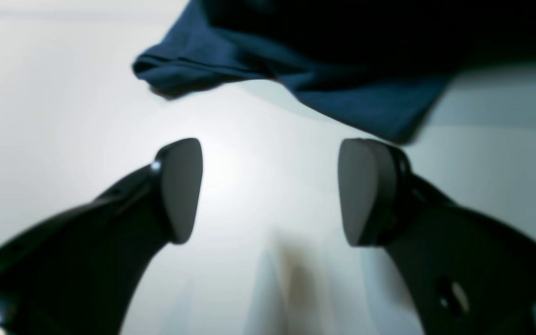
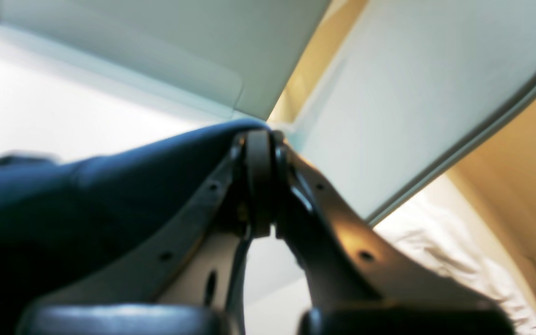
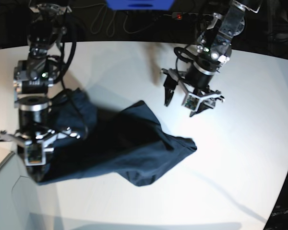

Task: Layout the t-shirt on the table in an organized manner, then fold the t-shirt properly

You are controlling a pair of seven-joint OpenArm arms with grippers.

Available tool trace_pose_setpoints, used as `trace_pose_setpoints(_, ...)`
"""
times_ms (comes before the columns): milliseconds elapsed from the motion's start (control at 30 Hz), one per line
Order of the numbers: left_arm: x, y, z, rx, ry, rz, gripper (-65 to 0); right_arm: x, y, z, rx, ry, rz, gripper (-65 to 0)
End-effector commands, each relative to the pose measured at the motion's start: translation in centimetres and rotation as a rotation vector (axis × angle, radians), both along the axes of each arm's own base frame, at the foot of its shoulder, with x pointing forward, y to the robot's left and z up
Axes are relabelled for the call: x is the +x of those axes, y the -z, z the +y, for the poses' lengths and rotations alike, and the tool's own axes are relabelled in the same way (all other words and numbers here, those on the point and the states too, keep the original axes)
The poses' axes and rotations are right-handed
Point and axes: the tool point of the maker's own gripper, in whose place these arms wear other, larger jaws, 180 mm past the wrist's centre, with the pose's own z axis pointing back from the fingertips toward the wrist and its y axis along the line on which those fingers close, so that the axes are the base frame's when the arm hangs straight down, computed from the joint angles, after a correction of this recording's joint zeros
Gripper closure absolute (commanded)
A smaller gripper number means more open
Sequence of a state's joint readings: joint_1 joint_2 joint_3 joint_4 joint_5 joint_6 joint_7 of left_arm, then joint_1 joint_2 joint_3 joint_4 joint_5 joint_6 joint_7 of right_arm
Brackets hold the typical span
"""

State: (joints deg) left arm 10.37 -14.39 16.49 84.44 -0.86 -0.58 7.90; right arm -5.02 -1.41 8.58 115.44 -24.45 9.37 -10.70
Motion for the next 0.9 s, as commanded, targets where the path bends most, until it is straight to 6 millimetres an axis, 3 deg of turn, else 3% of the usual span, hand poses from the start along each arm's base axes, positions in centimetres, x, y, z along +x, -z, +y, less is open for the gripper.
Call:
trace_pose_setpoints(0, 0.8, -1.1, -0.5, -0.023, -0.003, -0.043, -43.9, 0.1, -2.0, -1.1, -0.011, 0.03, -0.069, 0.0)
trace_pose_setpoints(200, 2.2, -1.3, -0.8, -0.027, -0.009, -0.055, -43.9, 0.2, -4.7, -6.3, -0.015, 0.177, -0.145, 0.0)
trace_pose_setpoints(400, 2.6, -1.9, -2.3, -0.067, -0.012, -0.066, -43.9, 0.5, -4.5, -9.1, 0.002, 0.25, -0.146, 0.0)
trace_pose_setpoints(500, 2.4, -1.7, -3.6, -0.091, -0.007, -0.055, -43.9, 1.1, -4.0, -9.8, 0.018, 0.265, -0.135, 0.0)
trace_pose_setpoints(733, 1.2, 2.1, -6.6, -0.087, 0.042, 0.049, -43.9, 1.7, -2.8, -9.8, 0.03, 0.26, -0.106, 0.0)
trace_pose_setpoints(867, 1.6, 3.0, -8.2, -0.109, 0.037, 0.081, -43.9, 1.9, -1.9, -9.8, 0.038, 0.257, -0.085, 0.0)
